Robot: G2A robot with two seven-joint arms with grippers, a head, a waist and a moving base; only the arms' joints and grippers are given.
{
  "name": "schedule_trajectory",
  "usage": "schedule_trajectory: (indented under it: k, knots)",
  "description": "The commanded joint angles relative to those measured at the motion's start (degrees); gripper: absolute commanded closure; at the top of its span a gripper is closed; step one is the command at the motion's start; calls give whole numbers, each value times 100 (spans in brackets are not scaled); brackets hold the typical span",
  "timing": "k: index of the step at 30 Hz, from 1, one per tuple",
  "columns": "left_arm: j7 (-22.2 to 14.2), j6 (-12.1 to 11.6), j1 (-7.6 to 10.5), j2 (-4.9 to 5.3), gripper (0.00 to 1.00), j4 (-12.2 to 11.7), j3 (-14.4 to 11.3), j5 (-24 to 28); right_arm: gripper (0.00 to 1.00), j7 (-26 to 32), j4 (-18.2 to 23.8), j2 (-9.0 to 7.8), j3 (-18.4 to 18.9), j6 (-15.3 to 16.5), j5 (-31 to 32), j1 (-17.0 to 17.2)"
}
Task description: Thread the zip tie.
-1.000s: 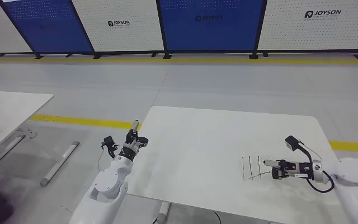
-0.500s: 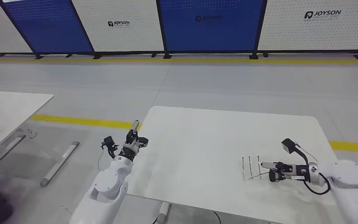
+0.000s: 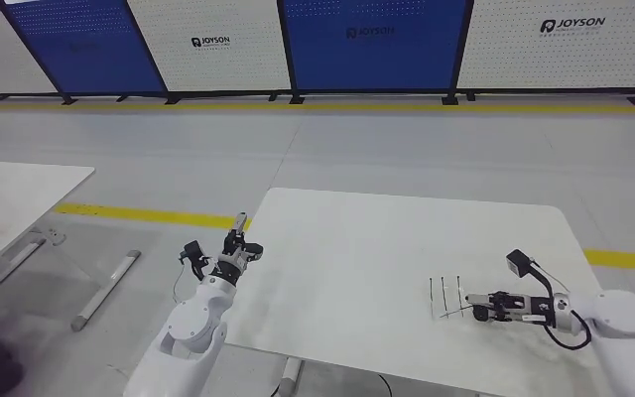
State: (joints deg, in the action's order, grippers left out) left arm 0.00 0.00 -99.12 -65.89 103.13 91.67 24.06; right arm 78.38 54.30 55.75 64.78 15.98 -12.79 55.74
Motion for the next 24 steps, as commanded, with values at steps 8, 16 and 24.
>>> schedule_trajectory:
  k: [8,16,24]
  knots:
    - [0,0,0,0,0,0,0,0,64,-40,-171,-4,-8,59,-73,-7]
    - [0,0,0,0,0,0,0,0,71,-13,-224,-21,7,46,-135,11]
    - [0,0,0,0,0,0,0,0,89,-12,-323,-9,-38,86,-184,-25]
